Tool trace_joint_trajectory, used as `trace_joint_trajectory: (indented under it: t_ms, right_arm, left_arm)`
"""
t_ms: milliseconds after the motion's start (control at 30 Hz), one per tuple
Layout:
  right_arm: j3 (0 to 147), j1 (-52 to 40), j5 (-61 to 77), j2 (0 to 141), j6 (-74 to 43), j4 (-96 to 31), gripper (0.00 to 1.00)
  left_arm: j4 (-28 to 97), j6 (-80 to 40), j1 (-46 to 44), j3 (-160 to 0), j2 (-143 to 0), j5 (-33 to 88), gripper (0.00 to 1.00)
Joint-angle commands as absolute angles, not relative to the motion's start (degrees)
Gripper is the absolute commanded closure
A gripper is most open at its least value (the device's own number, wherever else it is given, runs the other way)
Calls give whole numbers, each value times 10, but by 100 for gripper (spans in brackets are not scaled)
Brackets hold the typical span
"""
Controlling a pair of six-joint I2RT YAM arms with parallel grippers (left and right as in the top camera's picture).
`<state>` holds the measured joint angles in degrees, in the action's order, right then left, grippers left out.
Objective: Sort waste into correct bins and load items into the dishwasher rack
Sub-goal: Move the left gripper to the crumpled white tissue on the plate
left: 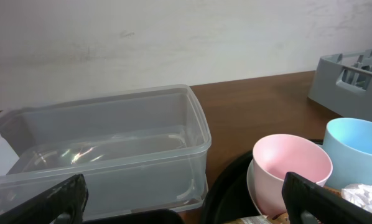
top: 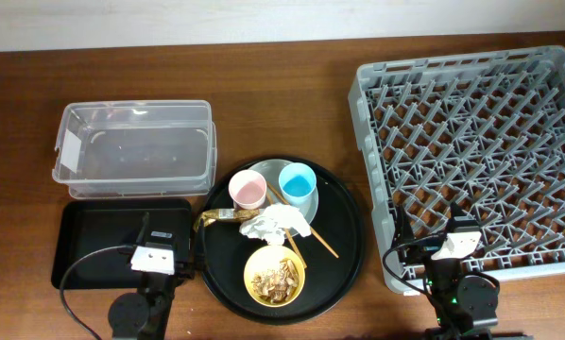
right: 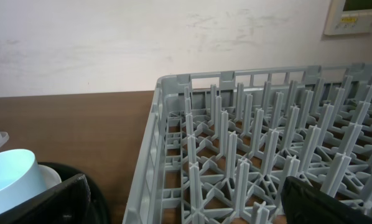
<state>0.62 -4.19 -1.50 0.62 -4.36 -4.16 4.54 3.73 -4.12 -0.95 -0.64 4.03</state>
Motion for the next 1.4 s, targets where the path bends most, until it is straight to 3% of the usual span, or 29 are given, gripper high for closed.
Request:
trace_joint_trajectory:
  t_ms: [0, 500, 667, 733, 900, 1033, 1067, 1133, 1200, 1367]
  right_arm:
    - [3, -44, -22, 3, -48, -45, 1]
    - [3, -44, -22, 3, -48, -45, 1]
    - [3, -44, -22, 3, -48, -45, 1]
    - [3, -44, -22, 3, -48, -45, 1]
    - [3, -44, -22, 3, -48, -45, 1]
    - [3, -44, -22, 3, -48, -45, 1]
    - [3, -44, -22, 3, -48, -45, 1]
    - [3, -44, -22, 3, -48, -45, 1]
    - [3, -44, -22, 3, -48, -45, 1]
    - [3, -44, -22, 3, -48, -45, 1]
  left_arm:
    - [46, 48, -44, -6, -4, 38, 1]
    - [38, 48, -44, -6, -4, 42, 1]
    - [143, -24, -44, -172, -25, 51, 1]
    - [212, -23, -44, -282, -95, 74, 1]
    - [513, -23, -44, -660, -497, 289, 1]
    - [552, -23, -44, -685, -615, 369, 1]
    - [570, -24, -44, -685, -631, 369, 10]
    - [623, -29, -44, -685, -648, 341, 25]
    - [667, -80, -75, -683, -649, 218, 31]
    - [632, -256, -272, -683, -650, -15, 31]
